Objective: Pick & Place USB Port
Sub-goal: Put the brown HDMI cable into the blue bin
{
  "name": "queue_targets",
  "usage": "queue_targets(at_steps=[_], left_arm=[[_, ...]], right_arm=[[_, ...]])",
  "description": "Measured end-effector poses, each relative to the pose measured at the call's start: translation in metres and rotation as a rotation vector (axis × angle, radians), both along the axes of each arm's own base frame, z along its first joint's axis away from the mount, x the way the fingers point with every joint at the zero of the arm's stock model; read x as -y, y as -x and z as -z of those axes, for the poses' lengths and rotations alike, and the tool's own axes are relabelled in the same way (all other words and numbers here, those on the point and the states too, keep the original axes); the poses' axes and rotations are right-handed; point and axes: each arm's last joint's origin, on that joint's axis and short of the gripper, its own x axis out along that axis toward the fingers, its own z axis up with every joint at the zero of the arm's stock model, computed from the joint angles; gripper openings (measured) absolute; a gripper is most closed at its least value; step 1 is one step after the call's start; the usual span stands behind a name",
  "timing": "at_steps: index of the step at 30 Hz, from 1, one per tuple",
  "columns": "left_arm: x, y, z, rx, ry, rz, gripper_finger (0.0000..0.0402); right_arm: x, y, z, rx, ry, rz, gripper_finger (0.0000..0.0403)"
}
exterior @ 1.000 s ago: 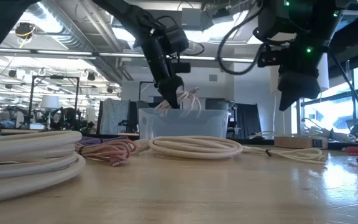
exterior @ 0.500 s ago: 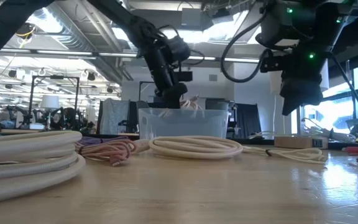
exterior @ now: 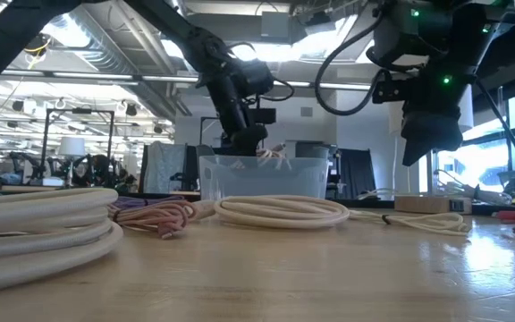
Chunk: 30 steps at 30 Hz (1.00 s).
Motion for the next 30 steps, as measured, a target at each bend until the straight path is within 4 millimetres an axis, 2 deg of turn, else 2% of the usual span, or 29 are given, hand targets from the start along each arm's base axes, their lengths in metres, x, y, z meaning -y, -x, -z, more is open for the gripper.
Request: queue_targets(at_steps=[3,10,14,18,21,26,30], left_arm=[[0.003,-0.003,0.000,0.002,-0.014,0.027,0.0045],[0.013,-0.009,-0.002,-0.013,-0.079,0.044,0.0143],[0.025,-0.007,-0.018,-0.061,-0.177,0.046,0.0183],[0.047,0.001,-0.054,-0.031,-0.244,0.064,0.0199],[0.070,0.015,-0.095,0.052,-0.277,0.080,0.0200],[0.120,0.055,-0.164,0.271,-0.214,0.152,0.0195],[0.160,0.093,-0.203,0.430,-0.071,0.250,0.0194]], right_arm=[[0.000,0.000,0.000,0.000,0.000,0.000,0.0026],[0.000,0.000,0.000,-0.001,0.000,0.000,0.0026],[0.000,0.001,0.000,-0.010,0.002,-0.003,0.0026],[0.000,0.001,0.000,-0.014,0.003,-0.002,0.0026],[0.000,0.001,0.000,-0.013,0.002,-0.002,0.0026],[0.000,0.003,0.000,-0.020,-0.004,0.018,0.0026],[-0.001,0.006,0.000,-0.031,-0.004,0.035,0.0026]])
